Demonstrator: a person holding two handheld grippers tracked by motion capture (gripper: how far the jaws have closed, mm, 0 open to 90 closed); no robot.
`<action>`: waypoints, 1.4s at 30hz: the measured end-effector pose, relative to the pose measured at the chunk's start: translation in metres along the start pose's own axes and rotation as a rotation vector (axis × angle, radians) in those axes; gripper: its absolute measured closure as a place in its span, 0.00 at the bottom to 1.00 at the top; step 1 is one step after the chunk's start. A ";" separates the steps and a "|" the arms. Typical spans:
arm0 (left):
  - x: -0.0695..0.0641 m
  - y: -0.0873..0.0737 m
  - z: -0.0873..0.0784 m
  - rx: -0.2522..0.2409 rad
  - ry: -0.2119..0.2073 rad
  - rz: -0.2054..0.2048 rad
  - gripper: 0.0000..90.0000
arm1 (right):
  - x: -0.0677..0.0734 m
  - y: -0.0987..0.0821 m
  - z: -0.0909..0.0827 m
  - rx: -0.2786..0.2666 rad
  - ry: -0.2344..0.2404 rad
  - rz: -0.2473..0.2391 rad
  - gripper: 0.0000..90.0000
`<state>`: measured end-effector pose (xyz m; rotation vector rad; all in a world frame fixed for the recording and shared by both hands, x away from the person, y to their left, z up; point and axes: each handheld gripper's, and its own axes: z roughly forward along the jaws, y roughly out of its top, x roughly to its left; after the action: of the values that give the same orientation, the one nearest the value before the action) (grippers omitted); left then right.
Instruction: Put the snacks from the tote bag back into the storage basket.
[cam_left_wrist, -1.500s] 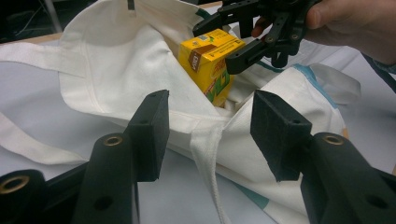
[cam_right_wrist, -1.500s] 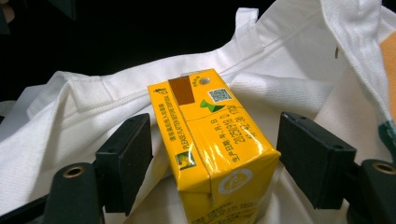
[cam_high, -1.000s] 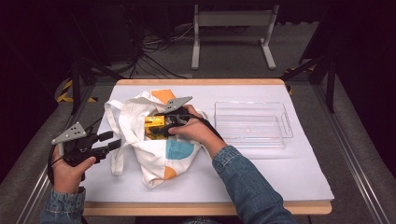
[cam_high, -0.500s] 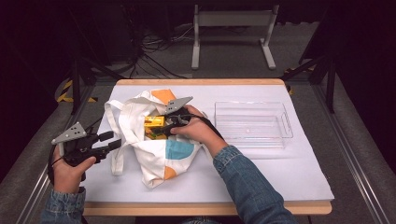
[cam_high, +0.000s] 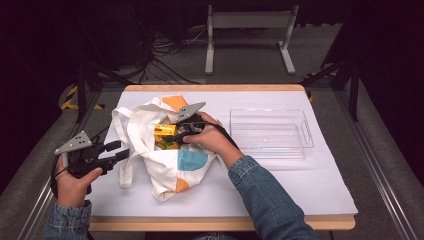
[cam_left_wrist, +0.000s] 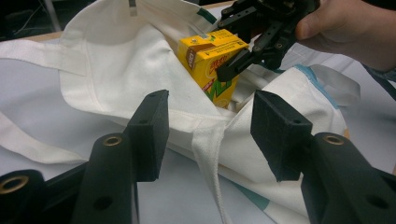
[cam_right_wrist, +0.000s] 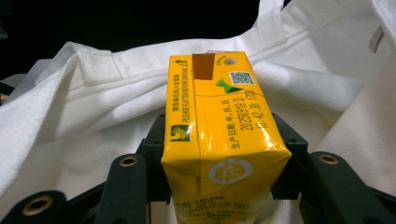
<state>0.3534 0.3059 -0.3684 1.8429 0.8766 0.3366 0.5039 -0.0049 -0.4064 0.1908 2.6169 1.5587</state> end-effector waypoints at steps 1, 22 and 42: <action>0.000 0.000 0.000 0.001 0.001 -0.001 0.53 | 0.001 0.001 0.000 0.001 0.000 -0.004 0.57; -0.001 0.000 0.000 0.003 0.004 0.005 0.53 | 0.008 0.040 -0.036 -0.069 0.001 -0.020 0.57; -0.002 0.004 0.006 0.010 0.000 0.016 0.53 | 0.022 0.067 -0.095 -0.075 -0.006 -0.034 0.58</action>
<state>0.3573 0.2998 -0.3675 1.8603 0.8648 0.3429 0.4730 -0.0526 -0.3025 0.1438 2.5379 1.6397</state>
